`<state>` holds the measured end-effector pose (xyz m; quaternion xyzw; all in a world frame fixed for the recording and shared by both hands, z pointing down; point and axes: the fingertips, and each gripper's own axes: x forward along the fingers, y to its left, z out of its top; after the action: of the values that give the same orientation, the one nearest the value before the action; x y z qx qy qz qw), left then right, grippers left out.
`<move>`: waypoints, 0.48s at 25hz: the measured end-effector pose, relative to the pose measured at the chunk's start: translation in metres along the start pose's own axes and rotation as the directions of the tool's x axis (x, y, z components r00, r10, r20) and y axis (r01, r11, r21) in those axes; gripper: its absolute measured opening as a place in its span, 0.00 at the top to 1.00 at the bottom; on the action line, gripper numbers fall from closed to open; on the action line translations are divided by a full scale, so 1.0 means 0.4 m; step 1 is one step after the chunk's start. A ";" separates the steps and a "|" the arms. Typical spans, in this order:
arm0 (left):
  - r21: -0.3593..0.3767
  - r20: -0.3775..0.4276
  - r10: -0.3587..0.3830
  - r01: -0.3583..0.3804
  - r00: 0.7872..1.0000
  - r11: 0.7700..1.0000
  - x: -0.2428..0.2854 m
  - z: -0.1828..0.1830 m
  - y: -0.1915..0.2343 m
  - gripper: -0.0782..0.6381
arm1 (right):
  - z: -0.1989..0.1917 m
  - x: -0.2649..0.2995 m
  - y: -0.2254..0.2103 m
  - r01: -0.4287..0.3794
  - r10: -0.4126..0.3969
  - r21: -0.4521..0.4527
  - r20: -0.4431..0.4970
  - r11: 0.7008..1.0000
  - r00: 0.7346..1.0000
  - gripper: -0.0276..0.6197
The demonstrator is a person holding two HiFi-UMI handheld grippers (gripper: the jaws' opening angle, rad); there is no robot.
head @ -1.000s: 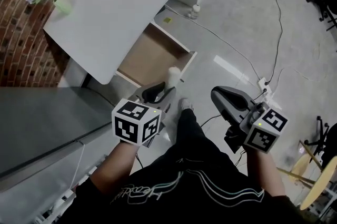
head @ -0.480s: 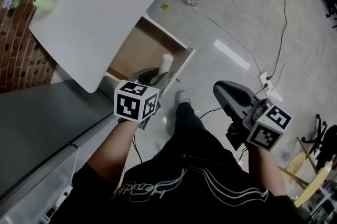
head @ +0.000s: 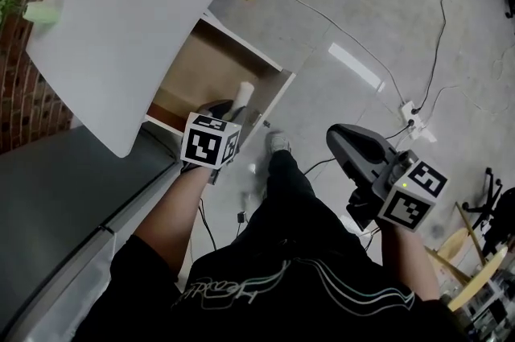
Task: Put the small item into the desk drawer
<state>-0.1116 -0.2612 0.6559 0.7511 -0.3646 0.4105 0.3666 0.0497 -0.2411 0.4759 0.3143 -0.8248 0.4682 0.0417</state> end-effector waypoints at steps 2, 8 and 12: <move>0.011 -0.028 0.009 -0.009 1.000 1.000 0.035 -0.015 0.021 0.70 | -0.004 0.021 -0.017 -0.005 0.005 -0.002 -0.016 1.000 1.000 0.88; 0.046 -0.120 0.018 -0.012 0.993 0.999 0.144 -0.065 0.071 0.70 | -0.019 0.075 -0.062 -0.017 0.018 0.018 -0.038 1.000 0.999 0.88; 0.046 -0.175 0.010 -0.002 0.985 0.999 0.204 -0.088 0.101 0.70 | -0.040 0.103 -0.093 -0.012 0.015 0.042 -0.061 0.999 0.998 0.88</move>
<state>-0.1258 -0.2700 0.7520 0.7193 -0.3239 0.4842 0.3785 0.0338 -0.2618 0.5274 0.2950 -0.8152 0.4950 0.0573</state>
